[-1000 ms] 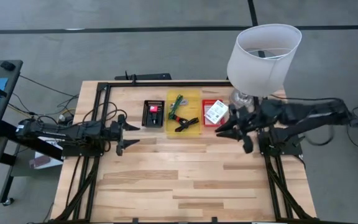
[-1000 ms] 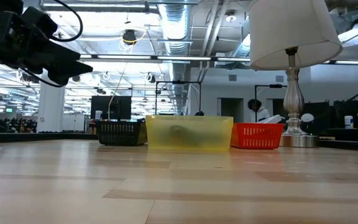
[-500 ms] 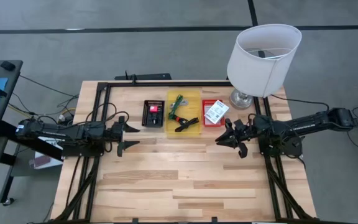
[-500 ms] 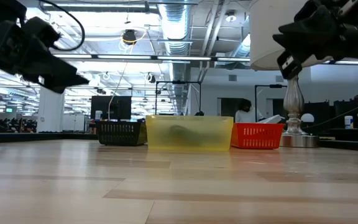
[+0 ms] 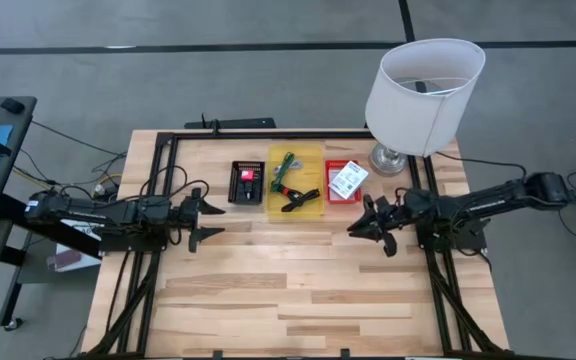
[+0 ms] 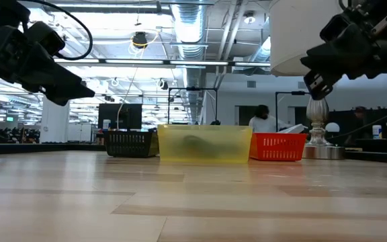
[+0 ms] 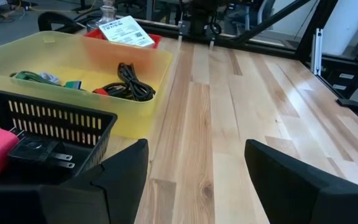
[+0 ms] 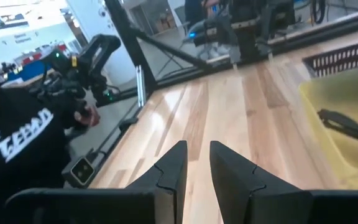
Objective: Pick and place items into bin
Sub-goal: Return to Home Position
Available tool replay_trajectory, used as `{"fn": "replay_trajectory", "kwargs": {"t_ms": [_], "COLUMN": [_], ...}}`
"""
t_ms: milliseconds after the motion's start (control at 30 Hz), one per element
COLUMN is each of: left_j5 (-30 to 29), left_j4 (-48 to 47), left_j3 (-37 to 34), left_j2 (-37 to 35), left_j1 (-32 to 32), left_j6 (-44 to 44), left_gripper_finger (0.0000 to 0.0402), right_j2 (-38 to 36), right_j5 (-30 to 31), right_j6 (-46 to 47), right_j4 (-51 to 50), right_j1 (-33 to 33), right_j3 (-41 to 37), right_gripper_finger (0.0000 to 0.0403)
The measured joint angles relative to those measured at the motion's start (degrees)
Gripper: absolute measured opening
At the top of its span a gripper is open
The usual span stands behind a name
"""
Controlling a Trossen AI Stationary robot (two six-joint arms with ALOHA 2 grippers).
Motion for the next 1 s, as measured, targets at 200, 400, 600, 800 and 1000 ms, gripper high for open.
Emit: {"fn": "replay_trajectory", "kwargs": {"t_ms": [200, 400, 600, 800, 1000], "left_j5": [0.0, -0.1, -0.1, -0.1, -0.1], "left_j4": [0.0, 0.0, 0.0, 0.0, 0.0], "left_j3": [0.0, 0.0, 0.0, 0.0, 0.0], "left_j2": [0.0, 0.0, 0.0, 0.0, 0.0], "left_j1": [0.0, 0.0, 0.0, 0.0, 0.0], "left_j6": [0.1, 0.1, 0.1, 0.1, 0.1], "left_gripper_finger": [0.0258, 0.0258, 0.0258, 0.0258, 0.0258], "right_j2": [2.4, 5.1, 8.2, 11.6, 15.2], "right_j5": [0.0, 0.0, 0.0, 0.0, 0.0], "right_j6": [0.0, 0.0, 0.0, 0.0, 0.0], "right_j4": [0.0, 0.0, 0.0, -0.1, -0.1], "right_j1": [1.3, 1.3, 1.3, 1.3, 1.3], "right_j3": [0.0, 0.0, 0.0, 0.0, 0.0], "right_gripper_finger": [0.0066, 0.0066, 0.0066, 0.0066, 0.0066]}}
